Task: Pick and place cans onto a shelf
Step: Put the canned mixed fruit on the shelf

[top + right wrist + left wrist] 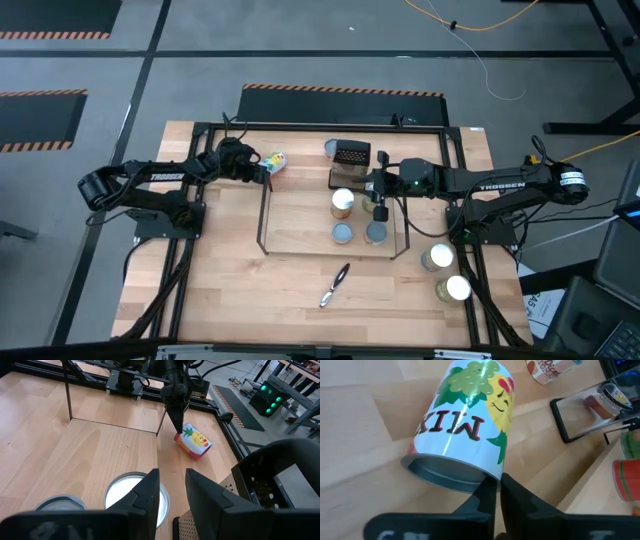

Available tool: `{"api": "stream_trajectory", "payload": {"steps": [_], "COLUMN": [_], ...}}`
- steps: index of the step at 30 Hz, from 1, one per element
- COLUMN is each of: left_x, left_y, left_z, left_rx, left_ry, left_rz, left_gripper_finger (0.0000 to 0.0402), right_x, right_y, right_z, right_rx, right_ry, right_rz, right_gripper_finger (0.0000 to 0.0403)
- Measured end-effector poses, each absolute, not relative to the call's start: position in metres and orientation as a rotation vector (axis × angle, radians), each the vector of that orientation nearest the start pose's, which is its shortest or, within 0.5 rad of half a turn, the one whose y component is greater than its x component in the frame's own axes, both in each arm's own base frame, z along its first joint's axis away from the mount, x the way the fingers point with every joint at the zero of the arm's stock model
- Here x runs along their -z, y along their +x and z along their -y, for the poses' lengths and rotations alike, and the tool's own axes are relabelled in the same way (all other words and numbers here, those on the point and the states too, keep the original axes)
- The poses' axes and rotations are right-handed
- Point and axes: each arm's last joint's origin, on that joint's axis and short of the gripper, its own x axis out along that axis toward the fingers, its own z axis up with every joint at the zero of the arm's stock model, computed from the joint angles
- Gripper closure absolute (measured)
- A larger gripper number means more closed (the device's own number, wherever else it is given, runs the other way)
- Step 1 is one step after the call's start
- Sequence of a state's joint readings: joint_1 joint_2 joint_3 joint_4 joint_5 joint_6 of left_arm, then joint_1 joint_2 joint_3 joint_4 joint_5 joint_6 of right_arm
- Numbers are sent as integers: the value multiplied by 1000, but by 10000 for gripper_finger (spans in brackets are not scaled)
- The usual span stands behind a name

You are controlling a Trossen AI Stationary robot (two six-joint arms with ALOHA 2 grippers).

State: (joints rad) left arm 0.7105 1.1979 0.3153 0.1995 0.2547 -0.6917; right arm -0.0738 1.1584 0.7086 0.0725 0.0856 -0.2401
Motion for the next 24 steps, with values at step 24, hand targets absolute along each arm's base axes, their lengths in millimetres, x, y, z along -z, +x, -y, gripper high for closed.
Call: {"api": "stream_trajectory", "payload": {"steps": [24], "left_x": [-217], "left_y": [180], "left_z": [-143], "left_rx": [-489], "left_ry": [-693], "left_rz": [-318], "left_gripper_finger": [400], "right_x": [-257], "right_y": [250], "right_z": [21], "right_rx": [111], "right_ry": [-239], "right_rz": [-398], "right_gripper_finger": [304]}}
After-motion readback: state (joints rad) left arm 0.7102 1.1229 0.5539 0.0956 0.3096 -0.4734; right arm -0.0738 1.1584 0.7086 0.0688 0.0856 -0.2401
